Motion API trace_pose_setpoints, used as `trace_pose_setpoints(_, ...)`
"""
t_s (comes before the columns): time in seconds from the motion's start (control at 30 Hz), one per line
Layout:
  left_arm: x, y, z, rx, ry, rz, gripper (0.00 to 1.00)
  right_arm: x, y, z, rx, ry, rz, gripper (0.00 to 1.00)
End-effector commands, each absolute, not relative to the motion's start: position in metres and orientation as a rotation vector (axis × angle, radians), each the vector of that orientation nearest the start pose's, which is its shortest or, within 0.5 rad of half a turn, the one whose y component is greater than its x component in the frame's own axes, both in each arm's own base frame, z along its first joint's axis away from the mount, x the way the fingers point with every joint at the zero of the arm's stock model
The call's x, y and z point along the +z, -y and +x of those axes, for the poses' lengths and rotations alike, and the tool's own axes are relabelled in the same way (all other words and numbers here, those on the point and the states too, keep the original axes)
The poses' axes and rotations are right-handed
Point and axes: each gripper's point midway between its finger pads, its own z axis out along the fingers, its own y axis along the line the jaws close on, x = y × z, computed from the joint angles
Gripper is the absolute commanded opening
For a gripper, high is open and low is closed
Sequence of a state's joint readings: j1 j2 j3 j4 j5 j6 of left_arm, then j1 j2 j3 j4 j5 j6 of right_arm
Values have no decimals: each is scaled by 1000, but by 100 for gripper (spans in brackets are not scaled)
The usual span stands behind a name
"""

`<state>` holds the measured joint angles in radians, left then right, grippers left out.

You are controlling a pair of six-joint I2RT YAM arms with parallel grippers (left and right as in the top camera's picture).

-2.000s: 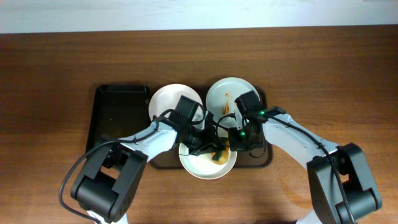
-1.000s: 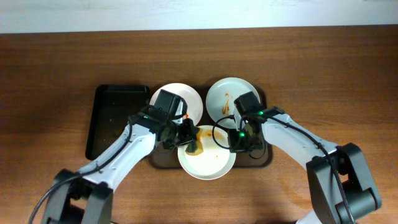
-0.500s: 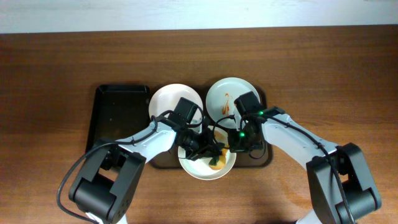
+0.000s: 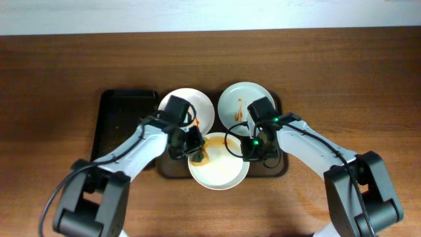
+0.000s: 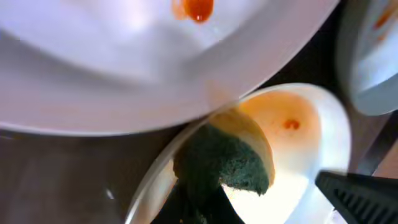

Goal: Clean dirty plates on tray and stack at the side
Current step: 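Scrub the front plate with the sponge in the left gripper while right holds it, then carry the front plate with the right gripper to the table's right side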

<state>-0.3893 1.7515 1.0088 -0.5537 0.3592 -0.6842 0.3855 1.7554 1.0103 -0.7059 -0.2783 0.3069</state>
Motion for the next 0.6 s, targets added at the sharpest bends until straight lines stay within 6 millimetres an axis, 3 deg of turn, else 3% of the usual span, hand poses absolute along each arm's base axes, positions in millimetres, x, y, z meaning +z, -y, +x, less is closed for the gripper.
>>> trace_pose_setpoints(0.0, 64, 169, 321, -570, -2827, -126, 0, 13, -158, 275, 418, -3107, -145, 4)
trace_pose_setpoints(0.03, 78, 161, 325, -506, -2771, -60, 0, 13, -158, 275, 418, -3106, -145, 4)
trace_pose_setpoints(0.13, 105, 140, 332, -391, -2676, -90, 0, 18, -159, 278, 422, -3086, -165, 4)
trace_pose_setpoints(0.17, 114, 126, 332, -376, -2658, -137, 0, 37, -155, 291, 374, -3020, -166, 4)
trace_pose_setpoints(0.23, 113, 108, 332, -353, -2670, -204, 0, 62, -150, 304, 313, -2950, -162, 4)
trace_pose_setpoints(0.3, 107, 74, 332, -309, -2692, -341, 0, 99, -127, 314, 117, -2882, -167, 4)
trace_pose_setpoints(0.4, 106, 52, 333, -285, -2688, -429, 0, 102, -102, 306, -75, -2910, -156, 4)
trace_pose_setpoints(0.5, 106, 45, 334, -243, -2681, -443, 0, 114, -100, 314, -130, -2873, -157, 4)
trace_pose_setpoints(0.57, 105, 37, 335, -176, -2669, -457, 0, 133, -98, 318, -322, -2793, -190, 4)
